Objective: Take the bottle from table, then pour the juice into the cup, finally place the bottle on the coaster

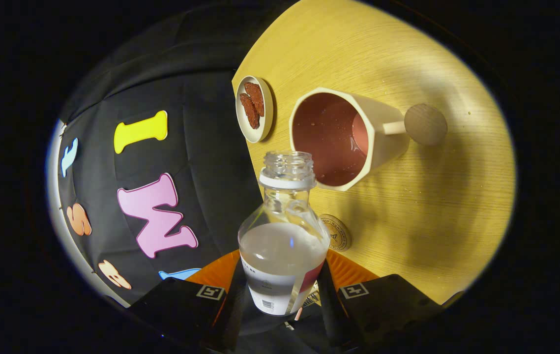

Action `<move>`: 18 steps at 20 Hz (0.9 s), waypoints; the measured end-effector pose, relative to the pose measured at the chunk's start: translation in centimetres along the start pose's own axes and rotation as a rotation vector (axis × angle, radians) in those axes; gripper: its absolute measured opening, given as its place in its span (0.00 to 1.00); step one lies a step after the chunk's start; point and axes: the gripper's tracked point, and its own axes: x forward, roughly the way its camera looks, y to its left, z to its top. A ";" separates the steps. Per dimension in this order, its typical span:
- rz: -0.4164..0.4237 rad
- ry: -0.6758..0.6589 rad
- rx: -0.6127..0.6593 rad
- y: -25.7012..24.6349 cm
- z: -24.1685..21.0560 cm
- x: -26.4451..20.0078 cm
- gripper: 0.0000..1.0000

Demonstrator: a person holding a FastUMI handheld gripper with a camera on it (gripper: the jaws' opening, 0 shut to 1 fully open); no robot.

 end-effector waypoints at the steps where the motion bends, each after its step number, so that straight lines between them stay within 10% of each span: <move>1: 0.000 0.001 0.020 0.1 0.1 0.1 0.70; 18: -0.007 -0.002 0.272 1.6 1.5 -0.6 0.70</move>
